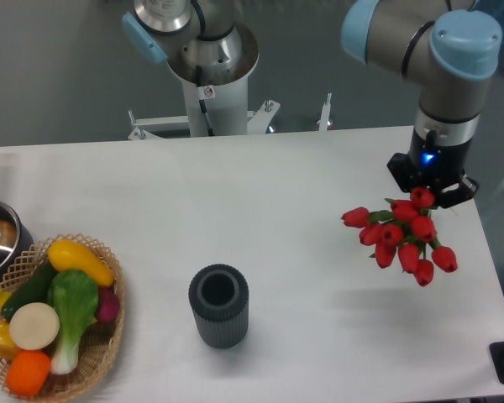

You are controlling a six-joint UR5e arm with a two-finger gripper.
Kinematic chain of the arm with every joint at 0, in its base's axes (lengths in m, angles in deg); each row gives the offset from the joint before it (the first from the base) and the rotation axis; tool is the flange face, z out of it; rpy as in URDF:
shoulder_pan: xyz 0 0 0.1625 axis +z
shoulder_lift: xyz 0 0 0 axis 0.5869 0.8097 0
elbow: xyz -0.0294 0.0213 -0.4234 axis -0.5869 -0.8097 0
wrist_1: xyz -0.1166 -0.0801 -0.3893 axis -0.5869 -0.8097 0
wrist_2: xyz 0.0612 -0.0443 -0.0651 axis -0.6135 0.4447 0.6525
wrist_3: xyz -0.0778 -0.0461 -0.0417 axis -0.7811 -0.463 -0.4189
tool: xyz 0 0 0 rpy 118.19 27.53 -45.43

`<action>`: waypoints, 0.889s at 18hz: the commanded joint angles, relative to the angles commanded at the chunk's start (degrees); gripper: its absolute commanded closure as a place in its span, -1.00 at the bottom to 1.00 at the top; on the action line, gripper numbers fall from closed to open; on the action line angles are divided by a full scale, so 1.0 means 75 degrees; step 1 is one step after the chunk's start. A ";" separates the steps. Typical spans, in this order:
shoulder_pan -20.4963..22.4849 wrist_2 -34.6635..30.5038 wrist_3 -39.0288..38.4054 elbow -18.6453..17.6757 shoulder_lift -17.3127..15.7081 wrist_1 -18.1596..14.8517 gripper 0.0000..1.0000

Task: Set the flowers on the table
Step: 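Carry the red tulip bunch with the gripper toward the grey vase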

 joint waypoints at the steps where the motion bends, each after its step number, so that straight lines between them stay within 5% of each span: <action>1: -0.0012 -0.0023 0.0000 -0.0012 0.0000 -0.0106 0.98; 16: -0.0434 -0.0223 -0.0094 -0.0481 0.0550 -0.0177 0.79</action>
